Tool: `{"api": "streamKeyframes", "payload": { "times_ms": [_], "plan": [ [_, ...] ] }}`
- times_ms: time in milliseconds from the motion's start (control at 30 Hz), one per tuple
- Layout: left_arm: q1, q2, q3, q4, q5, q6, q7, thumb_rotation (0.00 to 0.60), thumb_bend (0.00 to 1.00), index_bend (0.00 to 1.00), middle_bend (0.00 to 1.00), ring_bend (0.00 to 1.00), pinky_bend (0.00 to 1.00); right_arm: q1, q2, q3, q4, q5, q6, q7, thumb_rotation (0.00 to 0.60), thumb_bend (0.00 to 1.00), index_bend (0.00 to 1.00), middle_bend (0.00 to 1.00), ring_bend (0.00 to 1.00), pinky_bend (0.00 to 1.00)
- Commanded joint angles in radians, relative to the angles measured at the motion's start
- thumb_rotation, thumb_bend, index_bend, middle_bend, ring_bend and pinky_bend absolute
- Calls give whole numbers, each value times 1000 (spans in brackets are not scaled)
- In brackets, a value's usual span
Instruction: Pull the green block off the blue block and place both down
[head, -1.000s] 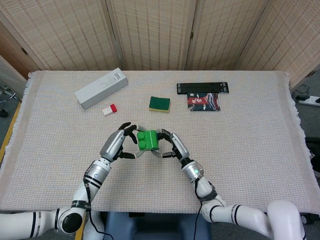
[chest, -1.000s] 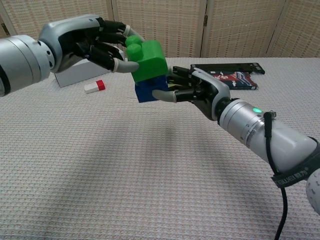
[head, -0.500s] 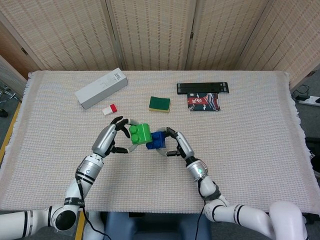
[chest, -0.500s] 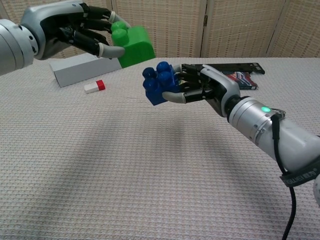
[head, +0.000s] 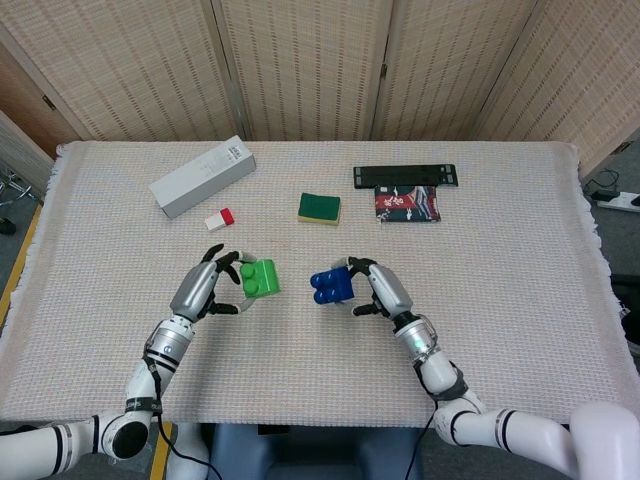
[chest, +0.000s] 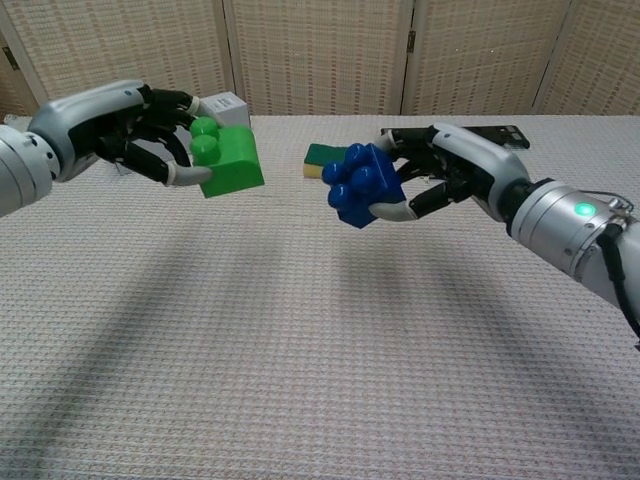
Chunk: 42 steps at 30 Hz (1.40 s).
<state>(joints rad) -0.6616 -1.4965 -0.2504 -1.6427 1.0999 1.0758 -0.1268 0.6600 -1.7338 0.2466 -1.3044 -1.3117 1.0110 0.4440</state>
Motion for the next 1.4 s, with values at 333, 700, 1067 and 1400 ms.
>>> {"api": "streamKeyframes", "payload": {
  "times_ms": [333, 700, 1067, 1400],
  "plan": [
    [25, -103, 56, 197, 39, -51, -63, 600, 459, 711, 857, 480, 48, -37, 33, -32, 5, 72, -39, -106, 600, 323, 872, 349, 395, 186],
    [32, -132, 48, 286, 38, -88, -95, 600, 458, 705, 857, 473, 30, -39, 39, -27, 14, 90, -61, -143, 600, 323, 871, 349, 395, 187],
    [35, -161, 43, 339, 70, -122, -165, 600, 459, 698, 857, 468, 16, -37, 49, -27, 6, 129, -95, -211, 600, 322, 871, 329, 372, 186],
    [32, -148, 53, 345, 86, -162, -167, 600, 450, 466, 626, 286, 0, -34, 63, -28, -2, 110, -121, -183, 600, 323, 604, 245, 293, 167]
  ]
}}
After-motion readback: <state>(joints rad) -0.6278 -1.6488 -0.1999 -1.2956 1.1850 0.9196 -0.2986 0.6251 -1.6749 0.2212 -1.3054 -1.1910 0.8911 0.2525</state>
